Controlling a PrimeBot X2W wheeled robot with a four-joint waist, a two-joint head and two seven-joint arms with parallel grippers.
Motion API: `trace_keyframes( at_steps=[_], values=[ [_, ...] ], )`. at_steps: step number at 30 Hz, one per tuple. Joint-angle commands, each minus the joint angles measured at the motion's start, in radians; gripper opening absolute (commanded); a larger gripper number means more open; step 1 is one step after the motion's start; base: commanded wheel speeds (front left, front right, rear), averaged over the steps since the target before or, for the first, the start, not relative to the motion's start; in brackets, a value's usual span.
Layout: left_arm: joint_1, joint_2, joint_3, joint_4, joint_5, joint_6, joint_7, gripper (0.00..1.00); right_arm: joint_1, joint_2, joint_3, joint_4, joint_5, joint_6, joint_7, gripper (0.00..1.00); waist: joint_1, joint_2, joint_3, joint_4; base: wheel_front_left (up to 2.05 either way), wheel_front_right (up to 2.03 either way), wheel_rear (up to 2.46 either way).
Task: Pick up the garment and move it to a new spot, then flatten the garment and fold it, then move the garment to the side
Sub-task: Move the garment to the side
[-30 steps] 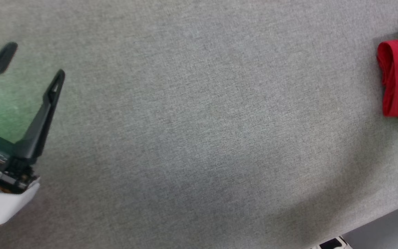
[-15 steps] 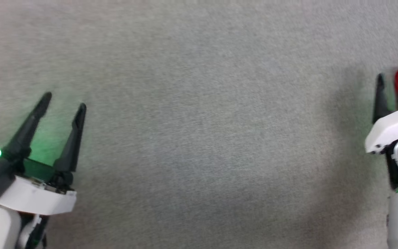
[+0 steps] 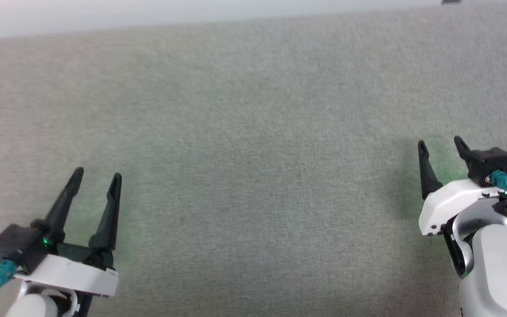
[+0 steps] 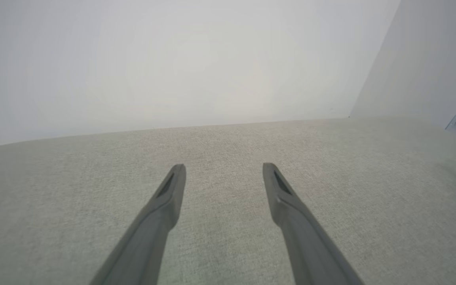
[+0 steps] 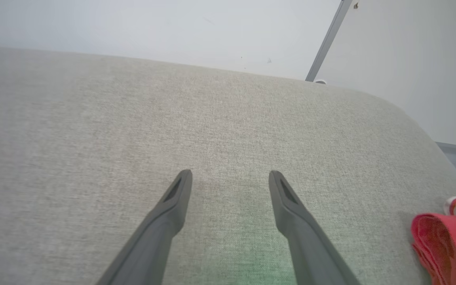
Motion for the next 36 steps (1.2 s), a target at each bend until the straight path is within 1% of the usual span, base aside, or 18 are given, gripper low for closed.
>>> trace_keyframes(
  at_steps=[1,9,16,21,25,32,36],
  values=[
    [0.019,-0.015,0.008,0.007,0.009,0.002,0.001,1.0,0.018,-0.004,0.006,0.008,0.016,-0.002,-0.014,1.0,0.0,0.0,-0.094,0.073,0.0,0.0,0.0],
    [0.093,-0.079,0.055,0.029,0.05,0.002,0.001,1.0,0.103,-0.033,0.045,0.039,0.103,-0.002,-0.071,1.0,0.0,0.0,-0.185,0.094,0.0,0.0,0.0],
    [0.158,-0.111,0.083,0.025,0.068,0.002,0.001,1.0,0.183,-0.067,0.068,0.012,0.194,-0.002,-0.11,1.0,0.0,0.0,-0.243,0.099,0.0,0.0,0.0],
    [0.193,-0.123,0.088,0.014,0.074,0.002,0.001,1.0,0.25,-0.086,0.071,-0.056,0.242,-0.002,-0.117,1.0,0.0,0.0,-0.267,0.101,0.0,0.0,0.0],
    [0.216,-0.133,0.093,-0.003,0.082,0.002,0.001,1.0,0.299,-0.09,0.066,-0.116,0.251,-0.002,-0.106,1.0,0.0,0.0,-0.281,0.104,0.0,0.0,0.0],
    [0.27,-0.142,0.1,-0.039,0.088,0.002,0.001,1.0,0.389,-0.096,0.046,-0.231,0.273,-0.002,-0.088,1.0,0.0,0.0,-0.308,0.114,0.0,0.0,0.0],
    [0.299,-0.151,0.109,-0.062,0.091,0.002,0.001,1.0,0.444,-0.086,0.024,-0.294,0.285,-0.002,-0.079,1.0,0.0,0.0,-0.316,0.121,0.0,0.0,0.0]
  ],
)
